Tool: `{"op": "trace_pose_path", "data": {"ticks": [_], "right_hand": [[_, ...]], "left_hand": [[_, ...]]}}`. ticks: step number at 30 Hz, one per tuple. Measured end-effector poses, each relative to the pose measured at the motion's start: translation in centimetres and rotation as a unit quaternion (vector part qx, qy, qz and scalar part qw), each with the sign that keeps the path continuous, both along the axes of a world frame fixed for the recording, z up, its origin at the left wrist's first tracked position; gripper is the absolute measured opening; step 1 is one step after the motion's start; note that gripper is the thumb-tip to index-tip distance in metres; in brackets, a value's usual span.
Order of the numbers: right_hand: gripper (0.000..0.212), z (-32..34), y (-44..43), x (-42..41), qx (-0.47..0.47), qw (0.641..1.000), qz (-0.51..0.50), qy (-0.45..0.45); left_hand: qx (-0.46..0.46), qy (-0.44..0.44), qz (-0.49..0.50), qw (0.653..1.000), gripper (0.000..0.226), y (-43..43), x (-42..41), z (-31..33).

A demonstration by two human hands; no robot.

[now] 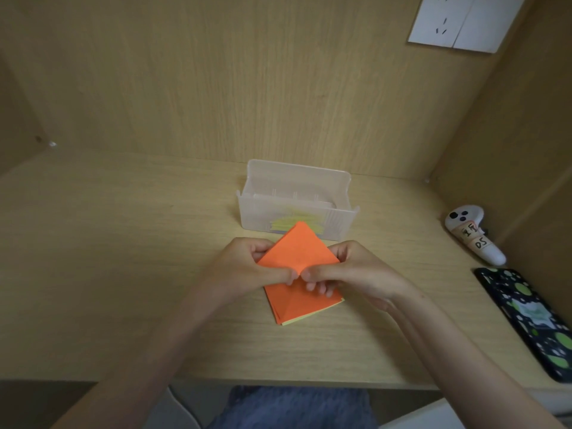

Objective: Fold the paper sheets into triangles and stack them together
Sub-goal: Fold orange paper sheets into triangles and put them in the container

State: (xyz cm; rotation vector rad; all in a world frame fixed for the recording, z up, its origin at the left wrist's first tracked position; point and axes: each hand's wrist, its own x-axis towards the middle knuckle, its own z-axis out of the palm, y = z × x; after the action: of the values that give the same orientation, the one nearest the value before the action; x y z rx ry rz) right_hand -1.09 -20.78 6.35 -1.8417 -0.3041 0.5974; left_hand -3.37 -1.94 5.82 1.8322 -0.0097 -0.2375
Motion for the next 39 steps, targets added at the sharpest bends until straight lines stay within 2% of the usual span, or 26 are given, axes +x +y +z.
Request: {"op": "trace_pose_path", "data": {"ticks": [17,25,39], "right_hand": [[0.017,0.4,-0.1,-0.6,-0.012,1.000,0.000,0.021],[0.017,0.2,-0.5,-0.6,-0.017,1.000,-0.007,0.013],[0.013,0.2,-1.1,-0.7,-0.012,0.999,-0.021,0.021]], "left_hand": [[0.031,0.049,-0.028,0.998,0.010,1.2,-0.3,0.4],[-0.035,0.088,-0.002,0.996,0.014,2.0,-0.2,0.3],[-0.068,0.118,-0.002,0.991,0.015,3.7,-0.2,0.1]]}}
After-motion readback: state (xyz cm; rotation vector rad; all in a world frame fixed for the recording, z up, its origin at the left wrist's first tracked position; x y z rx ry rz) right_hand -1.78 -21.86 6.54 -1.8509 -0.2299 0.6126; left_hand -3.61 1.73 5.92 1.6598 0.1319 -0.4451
